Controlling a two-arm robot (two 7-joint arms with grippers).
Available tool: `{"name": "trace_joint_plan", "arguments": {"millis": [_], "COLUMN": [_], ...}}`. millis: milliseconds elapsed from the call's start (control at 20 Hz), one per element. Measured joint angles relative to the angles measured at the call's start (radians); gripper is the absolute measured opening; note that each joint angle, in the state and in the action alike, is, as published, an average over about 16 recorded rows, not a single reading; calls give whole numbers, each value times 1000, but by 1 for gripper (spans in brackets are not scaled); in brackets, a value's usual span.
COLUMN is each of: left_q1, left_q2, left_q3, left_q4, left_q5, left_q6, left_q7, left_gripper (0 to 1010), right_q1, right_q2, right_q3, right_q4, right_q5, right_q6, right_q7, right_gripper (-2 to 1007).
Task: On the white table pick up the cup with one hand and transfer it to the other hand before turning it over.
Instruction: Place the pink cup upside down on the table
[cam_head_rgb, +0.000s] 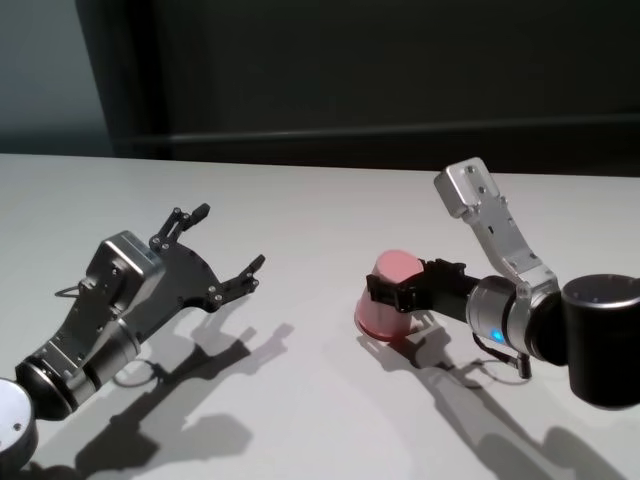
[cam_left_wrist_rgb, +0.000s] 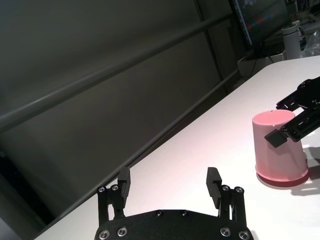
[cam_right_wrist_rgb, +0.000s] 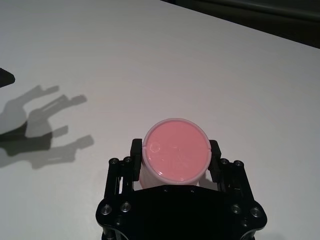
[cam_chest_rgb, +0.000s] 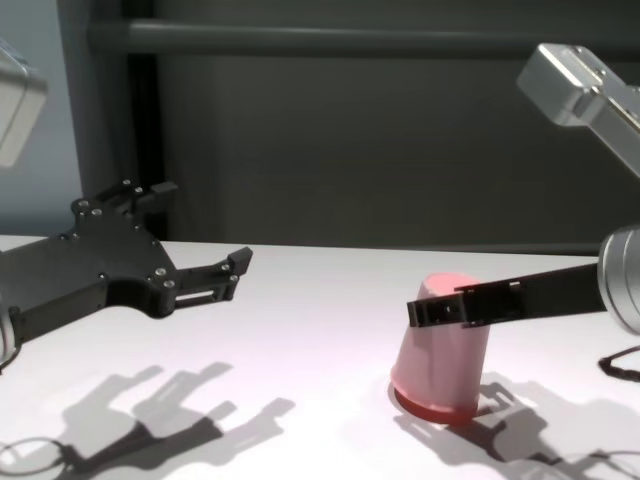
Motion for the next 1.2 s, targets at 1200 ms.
{"name": "trace_joint_plan", "arguments": {"millis": [1200], "left_q1": [0], "left_q2": [0], "left_q3": [0], "left_q4": [0], "left_q5": [0], "left_q6": [0], "left_q7": [0], "left_gripper": [1001], "right_q1": [-16], "right_q2": [-13], "right_q3": [16], "right_q4": [12], "right_q5": [-6], "right_q6": [24], "right_q7": [8], "right_gripper": [892]}}
